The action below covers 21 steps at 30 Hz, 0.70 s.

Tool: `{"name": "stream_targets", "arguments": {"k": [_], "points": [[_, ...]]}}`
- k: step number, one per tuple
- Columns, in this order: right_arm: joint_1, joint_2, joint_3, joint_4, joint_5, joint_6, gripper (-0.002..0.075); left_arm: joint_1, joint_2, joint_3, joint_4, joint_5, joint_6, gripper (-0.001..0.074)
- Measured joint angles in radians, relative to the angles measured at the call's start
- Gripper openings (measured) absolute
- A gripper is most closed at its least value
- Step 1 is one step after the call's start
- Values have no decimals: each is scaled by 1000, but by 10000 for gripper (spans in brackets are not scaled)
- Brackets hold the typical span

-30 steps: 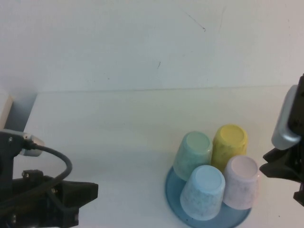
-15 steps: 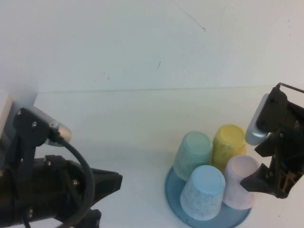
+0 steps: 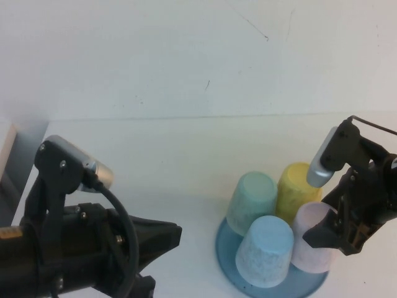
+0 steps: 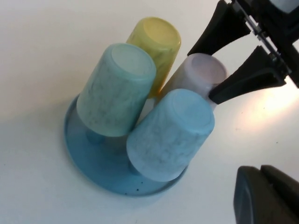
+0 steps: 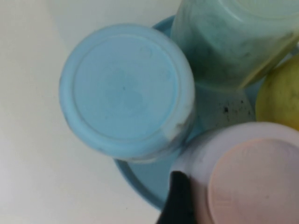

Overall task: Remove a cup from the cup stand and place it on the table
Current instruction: Pick up the cup from the rack

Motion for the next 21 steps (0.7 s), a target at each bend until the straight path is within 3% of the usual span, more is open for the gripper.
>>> {"name": "stream_targets", "arguments": {"k": [8,21], "points": [[0,0,-2,2,26,-15,545,0,0,0,-146,-15,0,-3],[0,-147,-234,-78,334,157,544,0,0,0,-462,-59,166,-3]]}}
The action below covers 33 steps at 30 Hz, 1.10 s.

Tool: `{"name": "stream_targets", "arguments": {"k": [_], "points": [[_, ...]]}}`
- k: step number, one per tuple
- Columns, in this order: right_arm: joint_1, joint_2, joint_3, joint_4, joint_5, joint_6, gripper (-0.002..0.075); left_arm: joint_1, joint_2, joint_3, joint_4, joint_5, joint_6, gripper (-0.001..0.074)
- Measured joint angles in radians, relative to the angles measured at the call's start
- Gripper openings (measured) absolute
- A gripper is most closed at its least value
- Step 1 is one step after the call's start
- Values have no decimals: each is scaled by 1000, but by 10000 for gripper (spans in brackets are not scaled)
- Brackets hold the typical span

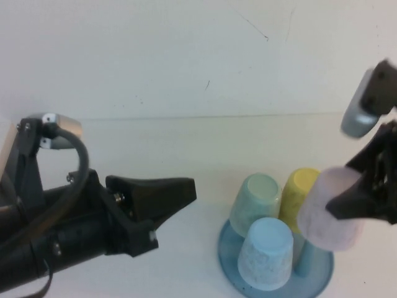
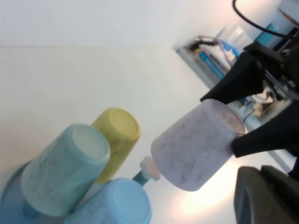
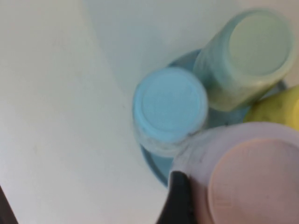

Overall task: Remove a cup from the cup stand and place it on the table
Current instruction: Pick up the cup from the rack, then hand over the cup

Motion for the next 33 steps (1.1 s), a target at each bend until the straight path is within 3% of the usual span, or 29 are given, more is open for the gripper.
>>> {"name": "stream_targets", "arguments": {"k": [5,8,10,15,17,25,33], "points": [[0,-84,-133,4,46,47,544,0,0,0,-169,-10,95,3],[0,-129,-164,60,-24,56,544,0,0,-10,-186,0,116,60],[0,-145,-165,128,-86,56,544,0,2,-26,-188,15,119,144],[0,-132,-138,351,-185,-6,544,0,2,-83,-192,26,102,456],[0,-120,-115,437,-215,-41,544,0,2,-95,-194,13,80,512],[0,-69,-38,839,-244,-269,544,0,2,-102,-199,-62,11,555],[0,21,-24,974,-131,-336,544,0,2,-102,-205,-103,14,555]]}}
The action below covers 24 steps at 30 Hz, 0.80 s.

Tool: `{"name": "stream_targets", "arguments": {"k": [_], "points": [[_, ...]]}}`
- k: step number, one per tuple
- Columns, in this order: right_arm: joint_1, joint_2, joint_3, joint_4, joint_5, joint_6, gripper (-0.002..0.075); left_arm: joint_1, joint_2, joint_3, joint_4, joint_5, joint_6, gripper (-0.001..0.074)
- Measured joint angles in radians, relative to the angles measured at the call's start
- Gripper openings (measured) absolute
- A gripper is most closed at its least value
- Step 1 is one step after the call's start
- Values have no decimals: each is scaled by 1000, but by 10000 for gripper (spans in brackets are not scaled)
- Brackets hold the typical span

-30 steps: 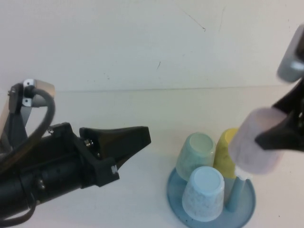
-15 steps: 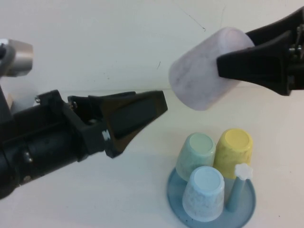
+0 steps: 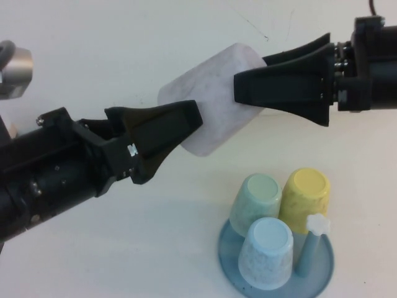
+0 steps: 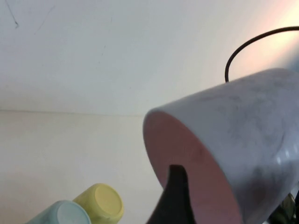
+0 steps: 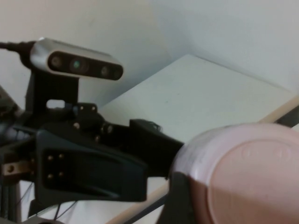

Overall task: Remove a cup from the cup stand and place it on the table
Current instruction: Hand over the cup

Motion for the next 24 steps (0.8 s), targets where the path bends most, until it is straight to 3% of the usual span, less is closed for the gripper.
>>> {"name": "stream_targets", "arguments": {"k": [4,10,12,24], "points": [[0,26,0,17,25,-2,544,0,0,0,0,4,39,484],[-2,72,0,114,93,-75,544,0,6,0,-2,11,72,216],[-4,91,0,158,112,-113,545,0,8,0,-11,16,72,160],[-11,136,0,221,142,-158,545,0,10,0,-13,23,131,140]]}}
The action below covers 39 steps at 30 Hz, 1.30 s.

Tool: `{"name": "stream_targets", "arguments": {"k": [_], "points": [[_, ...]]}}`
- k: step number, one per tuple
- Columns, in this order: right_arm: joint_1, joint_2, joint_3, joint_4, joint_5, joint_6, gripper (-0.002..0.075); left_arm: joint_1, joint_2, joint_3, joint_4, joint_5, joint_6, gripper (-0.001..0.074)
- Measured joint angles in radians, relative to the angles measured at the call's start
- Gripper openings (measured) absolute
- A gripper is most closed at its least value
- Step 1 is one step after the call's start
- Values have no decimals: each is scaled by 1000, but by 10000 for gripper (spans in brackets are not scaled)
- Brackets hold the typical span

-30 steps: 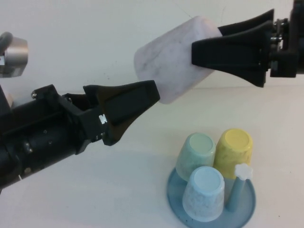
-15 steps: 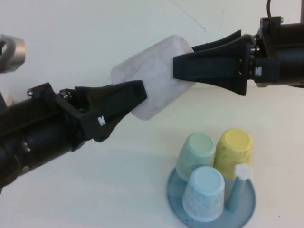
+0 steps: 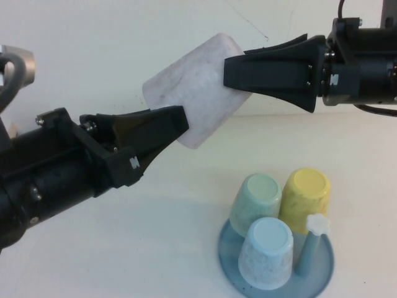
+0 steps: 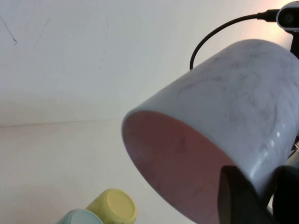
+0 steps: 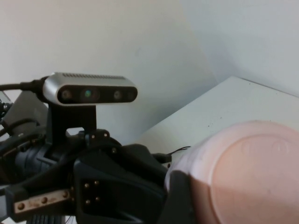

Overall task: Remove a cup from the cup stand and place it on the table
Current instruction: Hand over the cup

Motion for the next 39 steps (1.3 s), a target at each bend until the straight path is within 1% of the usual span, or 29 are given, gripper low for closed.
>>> {"name": "stream_targets", "arguments": {"k": [23,29,32,36,39], "points": [[-2,0,0,12,2,-2,546,0,1,0,0,3,47,113],[-2,0,0,9,6,-2,547,0,1,0,4,14,108,112],[-2,0,-2,4,8,-2,547,0,1,0,9,14,123,162],[6,2,-2,-38,38,-2,547,0,9,0,10,30,125,275],[8,4,-2,-53,50,-2,547,0,11,-13,12,34,125,305]]}}
